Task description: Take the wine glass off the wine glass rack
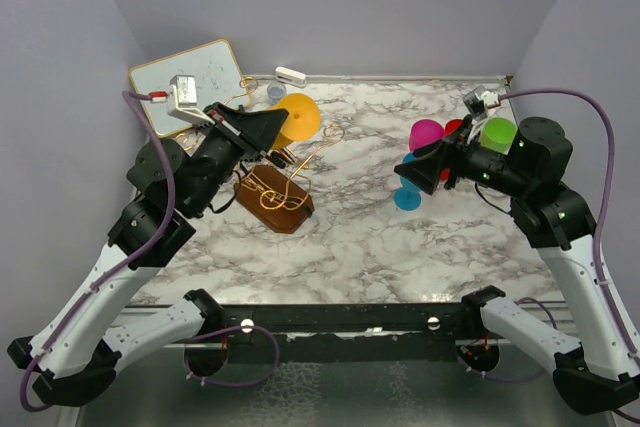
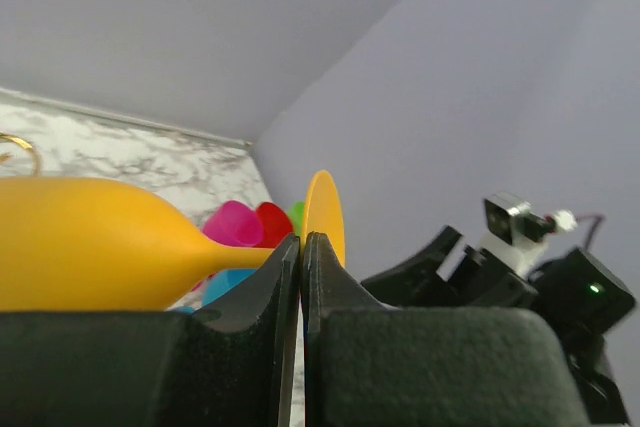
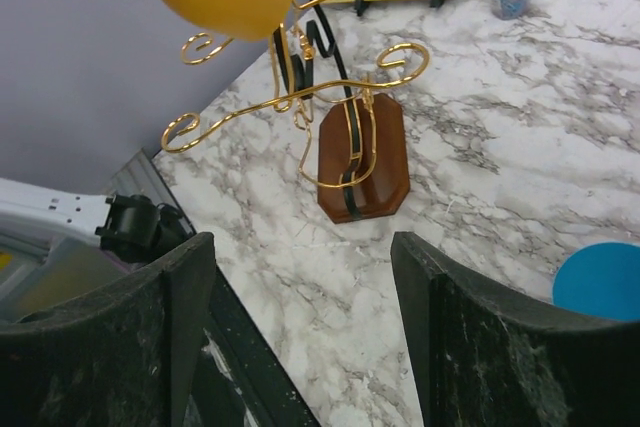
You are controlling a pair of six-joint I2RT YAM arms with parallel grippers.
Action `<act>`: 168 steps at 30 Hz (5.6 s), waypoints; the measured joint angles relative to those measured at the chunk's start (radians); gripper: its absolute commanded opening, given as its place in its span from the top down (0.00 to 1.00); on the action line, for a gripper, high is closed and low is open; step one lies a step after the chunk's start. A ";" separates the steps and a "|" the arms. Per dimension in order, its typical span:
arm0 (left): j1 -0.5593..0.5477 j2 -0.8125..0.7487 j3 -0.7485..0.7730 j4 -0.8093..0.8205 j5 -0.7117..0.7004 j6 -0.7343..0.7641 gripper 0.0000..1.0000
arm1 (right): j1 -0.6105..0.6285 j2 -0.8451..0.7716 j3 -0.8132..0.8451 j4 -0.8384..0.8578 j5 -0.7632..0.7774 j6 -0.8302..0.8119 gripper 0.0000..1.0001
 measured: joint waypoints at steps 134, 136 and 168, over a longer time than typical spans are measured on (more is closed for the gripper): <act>-0.010 0.516 -0.045 0.513 0.789 -0.609 1.00 | 0.314 -0.176 -0.514 0.779 0.378 -1.238 0.70; -0.010 0.515 -0.042 0.491 0.788 -0.578 1.00 | 0.314 -0.179 -0.514 0.772 0.378 -1.224 0.57; -0.008 -0.166 -0.042 -0.332 0.092 0.226 1.00 | 0.319 0.216 0.236 -0.171 0.342 -0.146 0.56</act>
